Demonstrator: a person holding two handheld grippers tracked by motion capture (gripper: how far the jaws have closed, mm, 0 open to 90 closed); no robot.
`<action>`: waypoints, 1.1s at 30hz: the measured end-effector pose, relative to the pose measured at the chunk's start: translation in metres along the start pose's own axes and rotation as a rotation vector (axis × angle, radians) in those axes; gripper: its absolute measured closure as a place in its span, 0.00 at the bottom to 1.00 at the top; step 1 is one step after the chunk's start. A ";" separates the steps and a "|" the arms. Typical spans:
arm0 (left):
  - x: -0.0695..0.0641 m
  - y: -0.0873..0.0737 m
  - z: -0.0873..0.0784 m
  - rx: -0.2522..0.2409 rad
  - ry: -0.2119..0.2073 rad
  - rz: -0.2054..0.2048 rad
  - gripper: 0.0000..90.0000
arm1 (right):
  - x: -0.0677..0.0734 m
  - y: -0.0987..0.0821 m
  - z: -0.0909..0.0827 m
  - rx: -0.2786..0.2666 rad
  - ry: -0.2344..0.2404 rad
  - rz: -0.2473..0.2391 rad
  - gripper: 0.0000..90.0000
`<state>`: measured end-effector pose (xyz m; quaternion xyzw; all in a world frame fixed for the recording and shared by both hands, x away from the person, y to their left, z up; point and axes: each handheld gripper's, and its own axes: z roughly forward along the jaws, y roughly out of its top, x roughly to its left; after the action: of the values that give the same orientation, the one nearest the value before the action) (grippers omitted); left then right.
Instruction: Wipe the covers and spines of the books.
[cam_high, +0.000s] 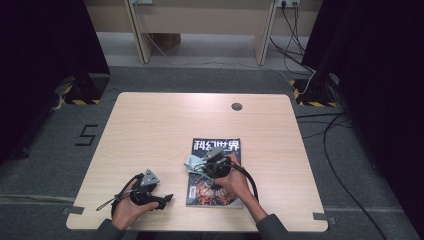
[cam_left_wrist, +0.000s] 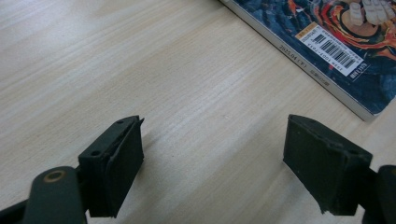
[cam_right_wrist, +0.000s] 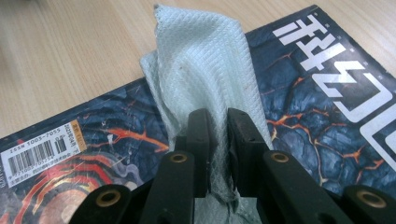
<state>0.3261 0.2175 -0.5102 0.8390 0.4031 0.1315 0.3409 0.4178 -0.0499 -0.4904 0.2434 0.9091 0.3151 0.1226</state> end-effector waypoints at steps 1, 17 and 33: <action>0.000 0.000 0.000 0.000 -0.001 0.001 0.21 | -0.001 -0.001 -0.001 0.002 0.005 0.004 0.89; 0.001 -0.001 0.000 0.006 -0.002 -0.001 0.21 | -0.052 -0.056 -0.046 0.021 -0.140 0.159 0.89; 0.002 0.001 0.000 0.002 0.006 -0.011 0.22 | -0.036 -0.036 -0.030 0.028 -0.114 0.110 0.90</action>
<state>0.3281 0.2188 -0.5103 0.8367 0.4091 0.1318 0.3394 0.4239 -0.1082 -0.4875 0.3120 0.8903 0.2943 0.1531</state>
